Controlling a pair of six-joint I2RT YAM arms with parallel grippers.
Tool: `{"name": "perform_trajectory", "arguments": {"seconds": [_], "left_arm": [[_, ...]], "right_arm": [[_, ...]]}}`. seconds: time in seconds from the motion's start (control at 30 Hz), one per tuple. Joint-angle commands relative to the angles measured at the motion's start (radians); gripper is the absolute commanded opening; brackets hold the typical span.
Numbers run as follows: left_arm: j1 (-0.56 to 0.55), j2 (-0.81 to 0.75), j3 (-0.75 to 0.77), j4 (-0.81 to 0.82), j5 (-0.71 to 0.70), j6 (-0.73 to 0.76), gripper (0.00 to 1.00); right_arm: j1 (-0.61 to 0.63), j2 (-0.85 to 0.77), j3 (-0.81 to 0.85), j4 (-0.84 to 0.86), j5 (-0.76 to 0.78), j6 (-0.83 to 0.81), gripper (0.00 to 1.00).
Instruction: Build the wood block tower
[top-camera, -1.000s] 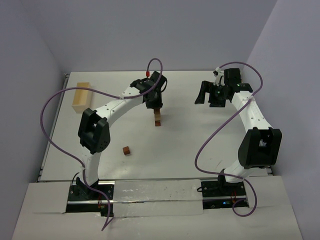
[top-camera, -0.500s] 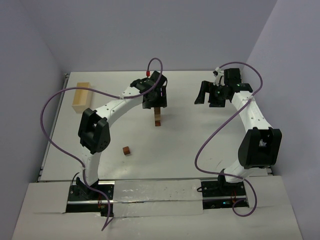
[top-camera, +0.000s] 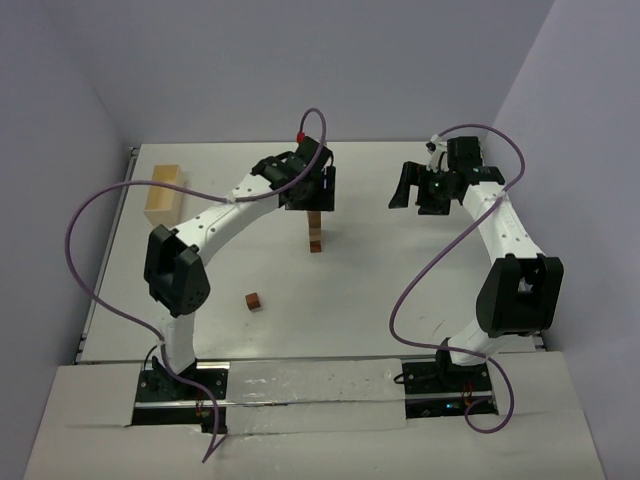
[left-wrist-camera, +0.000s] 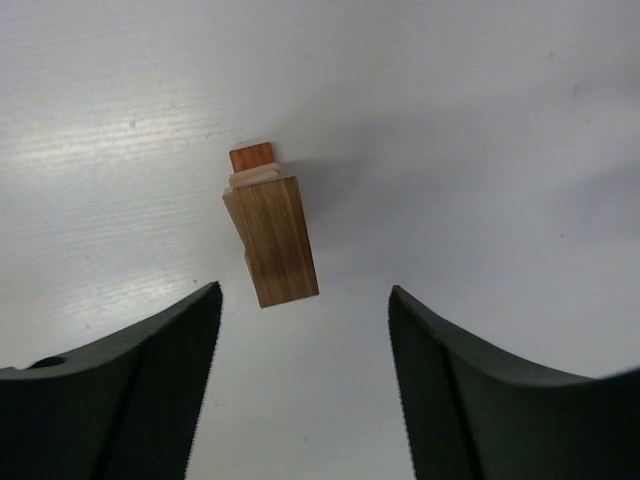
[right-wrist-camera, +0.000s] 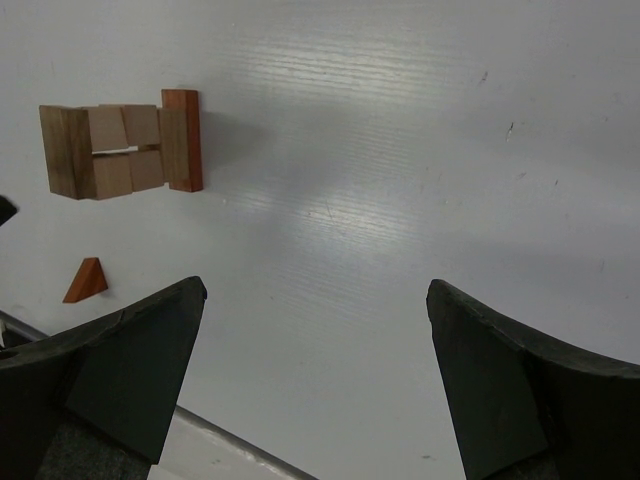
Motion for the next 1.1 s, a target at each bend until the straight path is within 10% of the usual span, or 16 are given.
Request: {"name": "perform_trajectory", "arguments": {"seconds": [0.0, 0.2, 0.5, 1.07], "left_arm": [[0.081, -0.203, -0.109, 0.172, 0.258, 0.120, 0.65], [0.235, -0.393, -0.299, 0.263, 0.322, 0.169, 0.47], [0.292, -0.376, -0.470, 0.253, 0.259, 0.243, 0.24], [0.358, -0.304, -0.428, 0.229, 0.351, 0.235, 0.29]], "right_arm": [[0.068, 0.005, 0.014, 0.033, 0.075, 0.019, 1.00], [0.179, 0.059, 0.078, 0.037, 0.192, 0.054, 0.96], [0.265, 0.299, 0.231, 0.045, 0.273, 0.134, 0.66], [0.393, 0.473, 0.433, -0.007, 0.286, 0.128, 0.82]]}}
